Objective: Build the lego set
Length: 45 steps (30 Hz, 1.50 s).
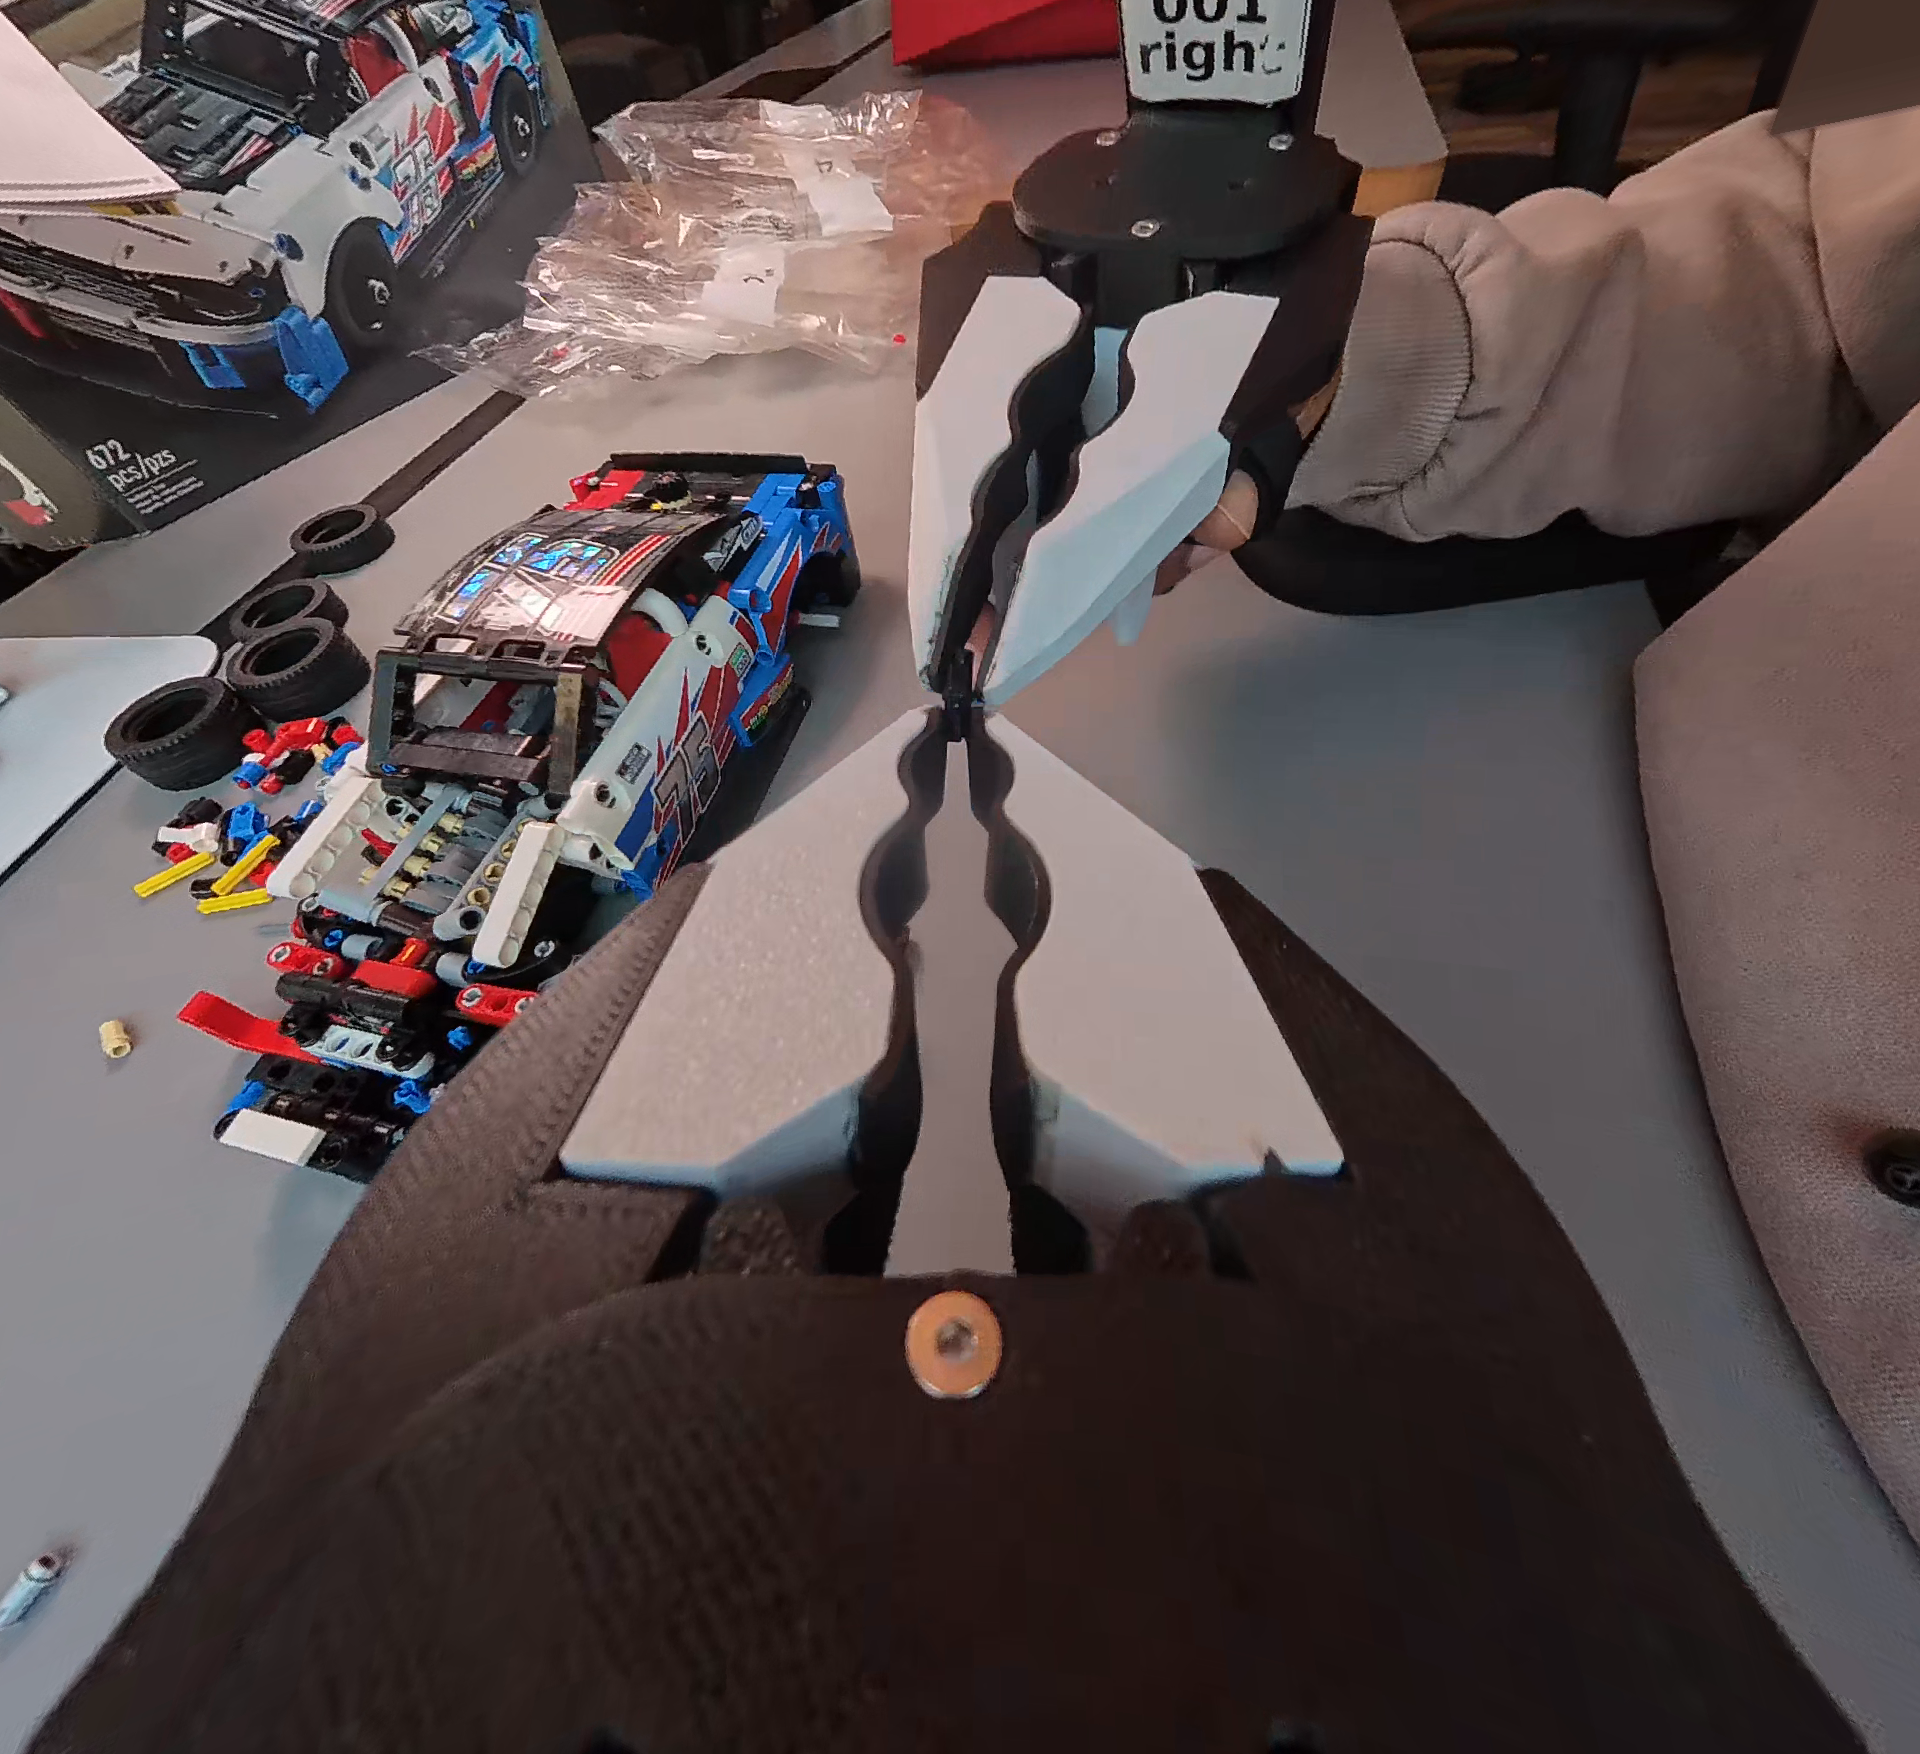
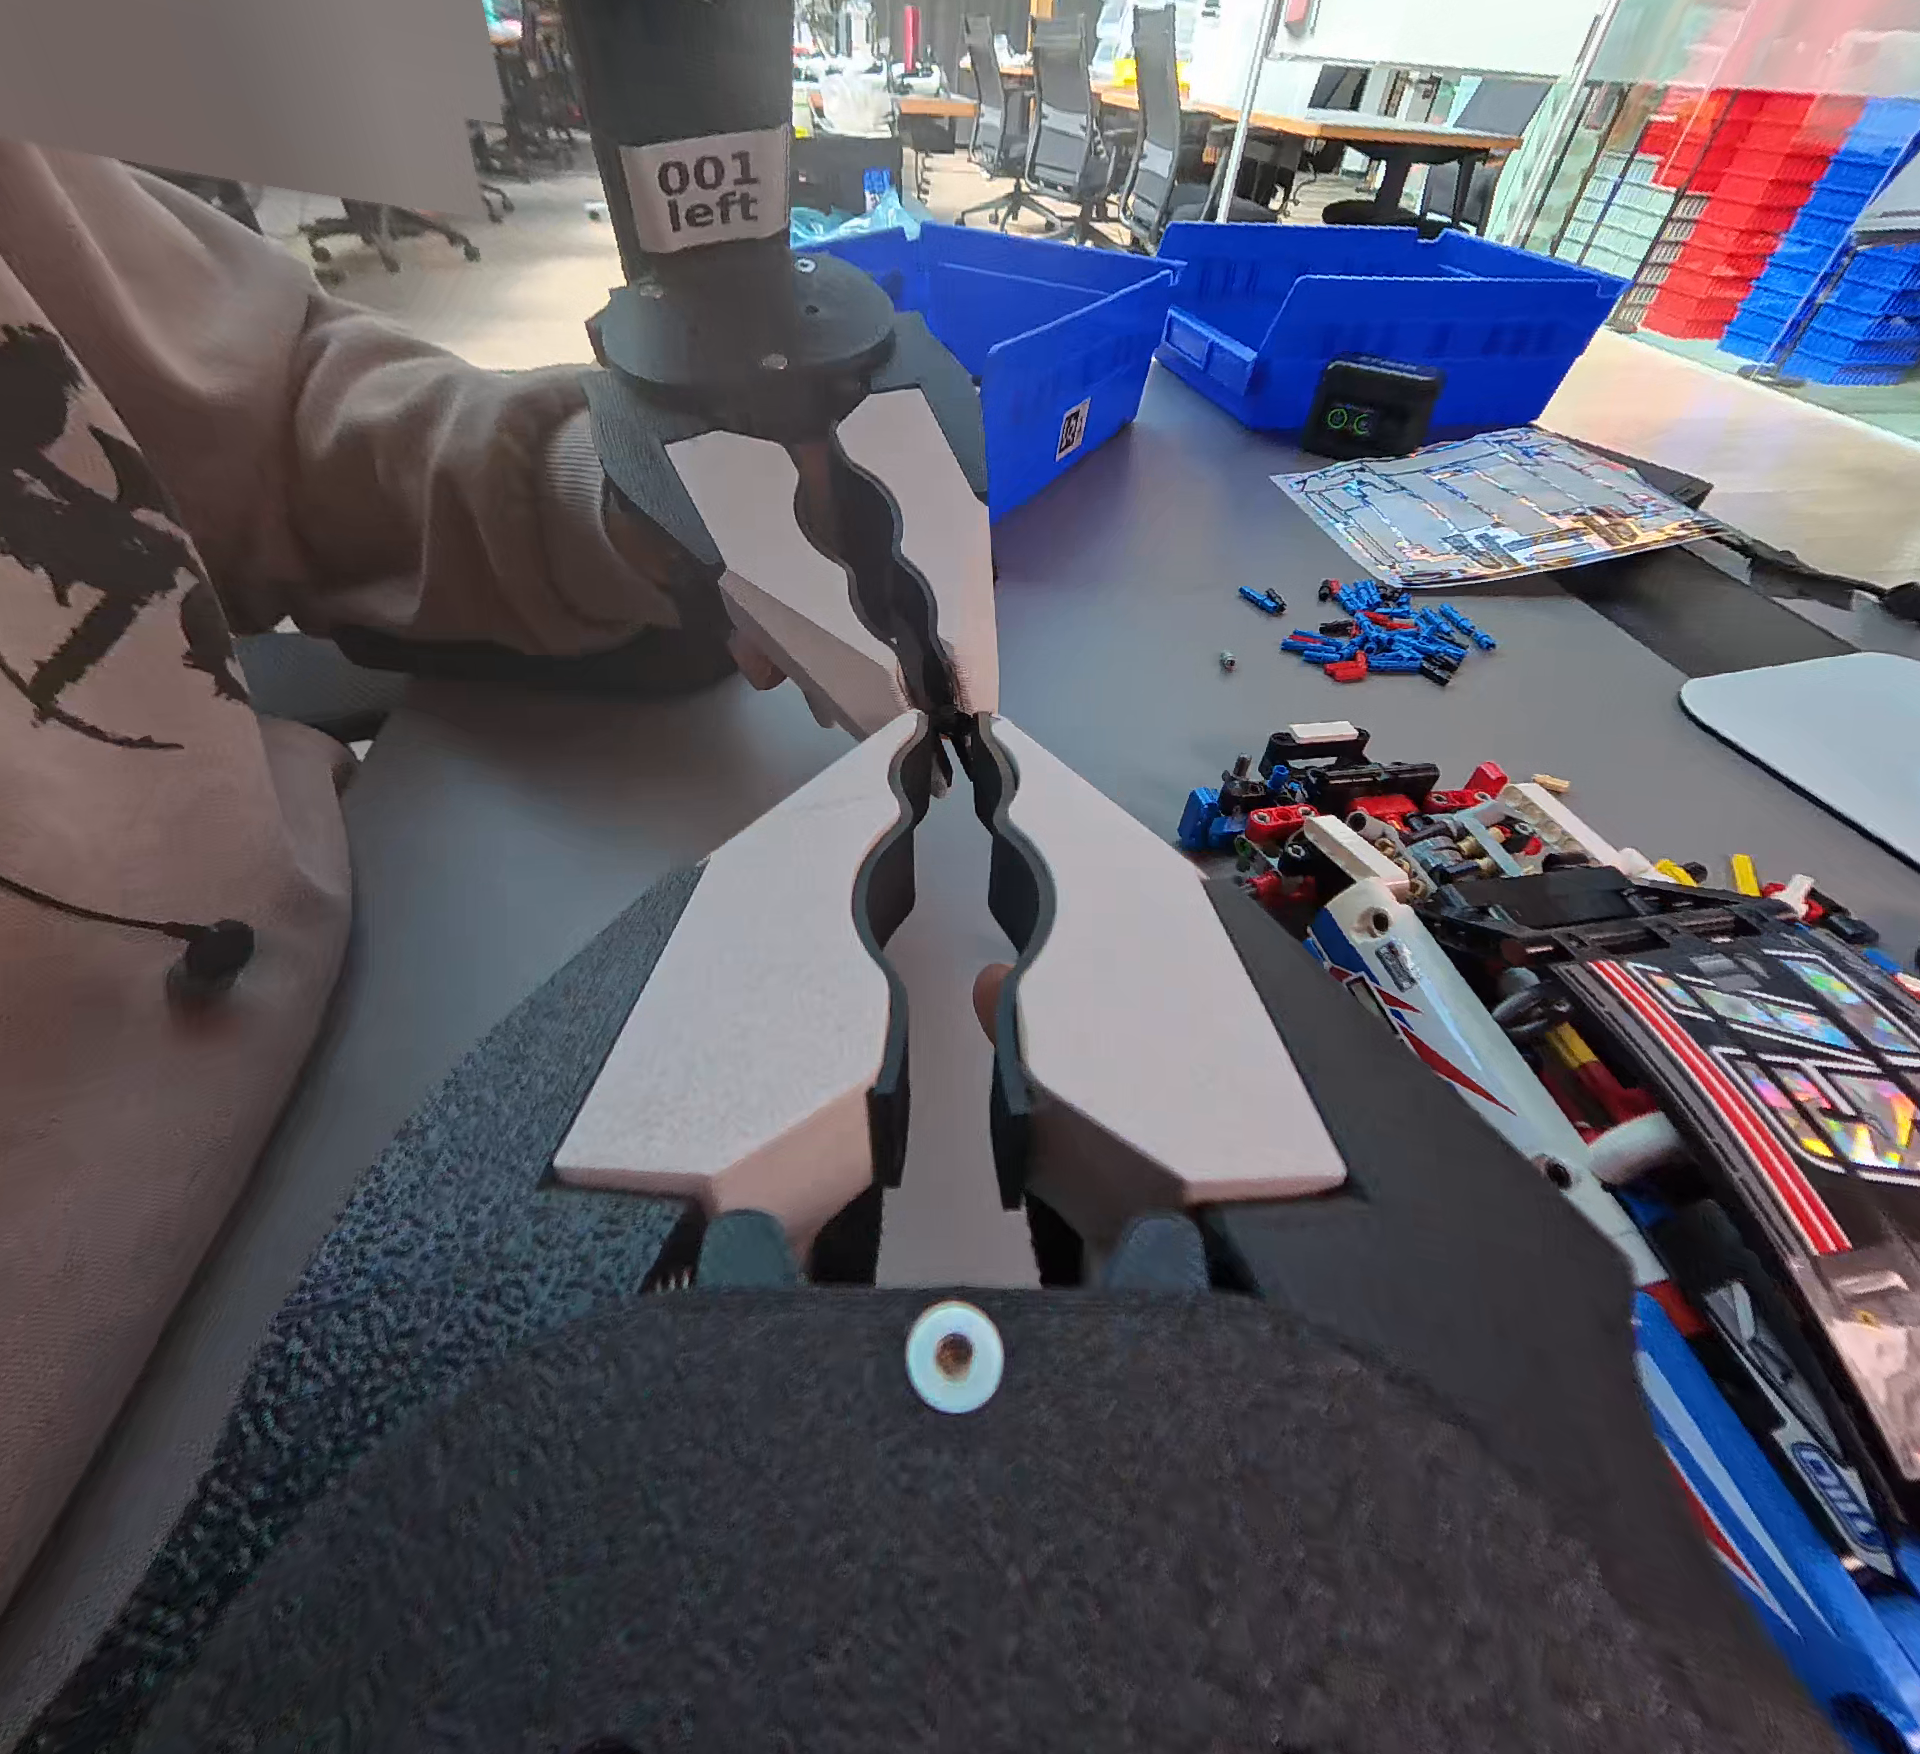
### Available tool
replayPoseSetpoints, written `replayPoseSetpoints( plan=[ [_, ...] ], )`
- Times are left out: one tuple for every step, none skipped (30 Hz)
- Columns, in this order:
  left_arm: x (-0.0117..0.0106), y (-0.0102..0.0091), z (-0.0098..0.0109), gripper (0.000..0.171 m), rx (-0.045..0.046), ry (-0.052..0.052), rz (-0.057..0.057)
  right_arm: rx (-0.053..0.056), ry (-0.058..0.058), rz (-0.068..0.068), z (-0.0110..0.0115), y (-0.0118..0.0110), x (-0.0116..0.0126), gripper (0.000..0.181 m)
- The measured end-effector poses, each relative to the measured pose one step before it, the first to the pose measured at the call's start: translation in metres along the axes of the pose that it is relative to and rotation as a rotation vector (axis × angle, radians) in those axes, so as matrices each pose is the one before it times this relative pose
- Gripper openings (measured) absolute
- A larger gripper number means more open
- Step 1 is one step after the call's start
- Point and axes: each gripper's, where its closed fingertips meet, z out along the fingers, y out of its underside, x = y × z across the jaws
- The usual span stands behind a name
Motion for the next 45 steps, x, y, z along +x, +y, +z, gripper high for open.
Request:
replayPoseSetpoints(
  plan=[
    [0.00068,0.00207,0.00073,0.002,-0.01298,0.0008,0.0130,-0.0144,-0.0019,-0.0091,0.00009,0.00216,-0.00073,0.005],
    [0.00065,0.00167,0.00063,0.002,-0.00940,0.0010,0.0109,-0.0116,-0.0030,-0.0040,0.00028,0.00210,-0.00061,0.005],
    [0.00098,0.00138,0.00048,0.002,-0.00825,0.0033,0.0088,-0.0086,-0.0052,-0.0032,0.00010,0.00166,-0.00073,0.005],
    [0.00062,0.00114,0.00041,0.002,-0.00704,0.0008,0.0083,-0.0101,-0.0063,-0.0021,0.00011,0.00185,-0.00077,0.005],
    [0.00079,0.00131,0.00046,0.002,-0.00813,0.0019,0.0106,-0.0110,-0.0049,-0.0026,0.00001,0.00177,-0.00053,0.005],
    [0.00104,0.00151,0.00045,0.002,-0.01039,0.0030,0.0127,-0.0102,-0.0077,-0.0037,-0.00005,0.00167,-0.00102,0.005],
    [0.00084,0.00147,0.00054,0.002,-0.00966,0.0012,0.0123,-0.0106,-0.0056,-0.0043,0.00004,0.00168,-0.00085,0.005],
    [0.00119,0.00201,0.00058,0.002,-0.01156,0.0044,0.0104,-0.0097,-0.0054,-0.0048,0.00019,0.00171,-0.00101,0.004],
    [0.00019,0.00230,0.00063,0.003,-0.01284,-0.0008,0.0089,-0.0150,-0.0068,-0.0077,0.00022,0.00241,-0.00121,0.003],
    [-0.00081,0.00127,0.00010,0.003,-0.00475,-0.0058,0.0057,-0.0153,0.0024,-0.0121,0.00056,0.00229,0.00005,0.003],
    [-0.00136,0.00075,-0.00031,0.003,-0.00153,-0.0050,-0.0049,-0.0075,0.0096,-0.0114,0.00065,0.00089,0.00100,0.002],
    [-0.00215,0.00317,-0.00045,0.004,-0.01572,0.0009,-0.0195,-0.0075,0.0118,-0.0025,0.00090,0.00078,0.00150,0.002],
    [-0.00350,0.00670,-0.00040,0.014,-0.03222,0.0056,-0.0292,-0.0142,0.0265,0.0022,0.00055,0.00198,0.00408,0.002],
    [-0.00519,0.00978,0.00023,0.025,-0.04146,0.0032,-0.0371,-0.0090,0.0350,-0.0031,-0.00051,0.00194,0.00610,0.002],
    [-0.00596,0.01212,0.00111,0.031,-0.04901,0.0025,-0.0360,-0.0027,0.0218,0.0066,-0.00107,0.00111,0.00496,0.002],
    [-0.00618,0.01253,0.00224,0.033,-0.05007,-0.0010,-0.0236,-0.0009,0.0156,0.0172,-0.00102,0.00063,0.00454,0.002],
    [-0.00502,0.01070,0.00295,0.033,-0.04295,-0.0010,-0.0054,-0.0046,0.0154,0.0151,-0.00068,0.00098,0.00429,0.002],
    [-0.00317,0.00886,0.00326,0.033,-0.04167,0.0061,0.0018,-0.0082,0.0090,0.0052,-0.00009,0.00138,0.00244,0.002],
    [-0.00137,0.00650,0.00325,0.033,-0.03733,0.0123,0.0000,-0.0073,0.0066,-0.0003,0.00015,0.00135,0.00116,0.002],
    [-0.00046,0.00435,0.00318,0.033,-0.03255,0.0138,-0.0012,-0.0088,0.0095,-0.0003,0.00054,0.00134,0.00118,0.002],
    [-0.00006,0.00205,0.00286,0.032,-0.02122,0.0093,0.0036,-0.0115,0.0076,-0.0009,0.00054,0.00184,0.00087,0.002],
    [0.00056,0.00060,0.00298,0.031,-0.01477,0.0078,0.0105,-0.0133,0.0021,-0.0018,0.00045,0.00218,0.00015,0.002],
    [0.00006,0.00002,0.00296,0.030,-0.01248,-0.0009,0.0149,-0.0130,0.0032,-0.0012,0.00020,0.00215,0.00058,0.002],
    [0.00069,-0.00238,0.00195,0.027,0.00222,0.0005,0.0143,-0.0105,0.0027,-0.0016,0.00006,0.00191,0.00057,0.002],
    [0.00120,-0.00128,0.00179,0.026,-0.00471,0.0043,0.0097,-0.0123,-0.0004,0.0006,0.00012,0.00225,0.00036,0.002],
    [0.00102,-0.00118,0.00125,0.024,-0.00409,0.0036,0.0018,-0.0106,-0.0005,0.0023,0.00013,0.00229,0.00044,0.002],
    [0.00133,-0.00105,0.00125,0.021,-0.00196,0.0046,-0.0016,-0.0065,-0.0005,0.0025,0.00022,0.00180,0.00042,0.002],
    [0.00191,-0.00081,0.00112,0.017,0.00085,0.0069,-0.0086,-0.0059,-0.0036,0.0020,0.00029,0.00167,-0.00027,0.002],
    [0.00344,-0.00070,0.00118,0.009,0.00254,0.0176,-0.0217,-0.0067,-0.0003,0.0020,0.00060,0.00159,0.00005,0.002],
    [0.00090,-0.00073,0.00101,0.007,-0.00179,0.0008,-0.0283,-0.0040,0.0032,-0.0015,0.00068,0.00095,0.00014,0.002],
    [-0.00305,-0.00075,0.00062,0.006,-0.00217,-0.0283,-0.0280,-0.0032,0.0022,-0.0063,0.00070,0.00077,-0.00033,0.002],
    [-0.00375,-0.00116,0.00044,0.006,0.00457,-0.0338,-0.0427,0.0019,0.0113,-0.0090,0.00044,-0.00031,0.00067,0.002],
    [-0.00160,-0.00439,-0.00068,0.007,0.03375,-0.0119,-0.0640,0.0068,0.0169,-0.0104,-0.00012,-0.00139,0.00156,0.002],
    [0.00374,-0.00732,-0.00168,0.006,0.06049,0.0385,-0.0963,0.0121,0.0211,-0.0103,-0.00053,-0.00239,0.00207,0.002],
    [0.00349,-0.00775,-0.00209,0.006,0.06522,0.0499,-0.1120,0.0120,0.0243,-0.0105,-0.00087,-0.00275,0.00246,0.002],
    [0.00194,-0.00819,-0.00294,0.006,0.06736,0.0441,-0.0995,0.0108,0.0245,-0.0149,-0.00055,-0.00264,0.00212,0.002],
    [0.00078,-0.00817,-0.00340,0.006,0.06019,0.0371,-0.0905,0.0074,0.0211,-0.0175,-0.00024,-0.00200,0.00142,0.002],
    [0.00008,-0.00802,-0.00349,0.006,0.05587,0.0284,-0.0740,0.0013,0.0195,-0.0162,0.00015,-0.00098,0.00109,0.002],
    [-0.00018,-0.00524,-0.00255,0.006,0.03399,0.0184,-0.0468,0.0021,0.0179,-0.0125,0.00027,-0.00079,0.00117,0.002],
    [-0.00085,-0.00405,-0.00203,0.006,0.02721,0.0039,-0.0203,-0.0007,0.0137,-0.0023,0.00046,-0.00021,0.00101,0.002],
    [0.00049,-0.00203,-0.00114,0.006,0.01365,0.0056,-0.0103,-0.0009,0.0138,0.0051,0.00084,0.00022,0.00154,0.002],
    [0.00088,-0.00226,-0.00071,0.006,0.01513,0.0032,-0.0127,-0.0001,0.0091,0.0067,0.00095,0.00061,0.00100,0.002],
    [0.00098,-0.00178,-0.00045,0.006,0.01104,-0.0009,-0.0025,-0.0109,0.0016,0.0062,0.00143,0.00219,-0.00012,0.002],
    [0.00028,-0.00017,0.00012,0.006,0.00023,-0.0080,0.0099,-0.0105,0.0057,0.0013,0.00163,0.00242,0.00018,0.002],
    [0.00075,-0.00044,0.00015,0.006,0.00322,-0.0073,0.0141,-0.0032,0.0106,-0.0006,0.00115,0.00133,0.00069,0.002]
  ],
)
